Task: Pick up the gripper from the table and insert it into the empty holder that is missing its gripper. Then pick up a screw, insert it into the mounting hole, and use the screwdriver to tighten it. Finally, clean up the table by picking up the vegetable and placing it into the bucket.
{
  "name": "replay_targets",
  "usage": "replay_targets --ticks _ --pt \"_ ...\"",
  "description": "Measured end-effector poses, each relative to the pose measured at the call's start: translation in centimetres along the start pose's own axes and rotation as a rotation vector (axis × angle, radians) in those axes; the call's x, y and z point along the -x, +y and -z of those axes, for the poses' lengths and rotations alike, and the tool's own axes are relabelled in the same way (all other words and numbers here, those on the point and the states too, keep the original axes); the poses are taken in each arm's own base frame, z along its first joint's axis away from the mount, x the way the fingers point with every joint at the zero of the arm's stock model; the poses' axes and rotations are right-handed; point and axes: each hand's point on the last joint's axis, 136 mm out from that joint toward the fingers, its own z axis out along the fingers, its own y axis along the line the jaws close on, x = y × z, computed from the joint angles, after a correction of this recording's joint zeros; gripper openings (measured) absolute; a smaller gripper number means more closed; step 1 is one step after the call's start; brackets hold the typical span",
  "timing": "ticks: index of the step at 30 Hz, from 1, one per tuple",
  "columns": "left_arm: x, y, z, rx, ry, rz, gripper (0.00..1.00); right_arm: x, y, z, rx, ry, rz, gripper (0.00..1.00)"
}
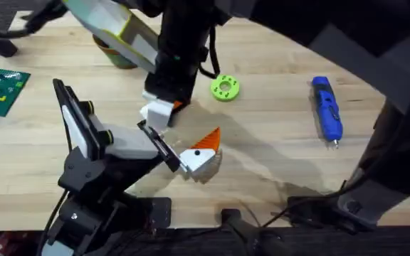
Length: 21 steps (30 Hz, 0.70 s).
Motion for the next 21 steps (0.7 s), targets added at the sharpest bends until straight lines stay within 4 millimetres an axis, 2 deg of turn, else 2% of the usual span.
replay_targets --ticks 2,3,9,17,21 --pt "0.0 0.1 0.0 0.006 -0.001 -0.004 0.988 -0.3 -0.9 0.2 -0.024 0.004 -0.014 0.935" --pt "0.1 0.1 0.0 0.007 -0.002 -0.009 0.988 -0.4 -1.3 0.3 -0.030 0.006 -0.022 0.975" --pt "0.1 0.1 0.0 0.008 -0.005 -0.027 0.986 -0.9 -1.6 0.5 -0.037 0.026 -0.032 0.994" --pt "0.1 0.1 0.0 0.008 -0.005 -0.030 0.986 0.4 -2.9 4.0 -0.082 -0.062 -0.045 0.994" --pt "0.1 0.1 0.0 0.008 -0.005 -0.030 0.986 0.5 -3.8 5.1 -0.100 -0.089 -0.066 0.994"
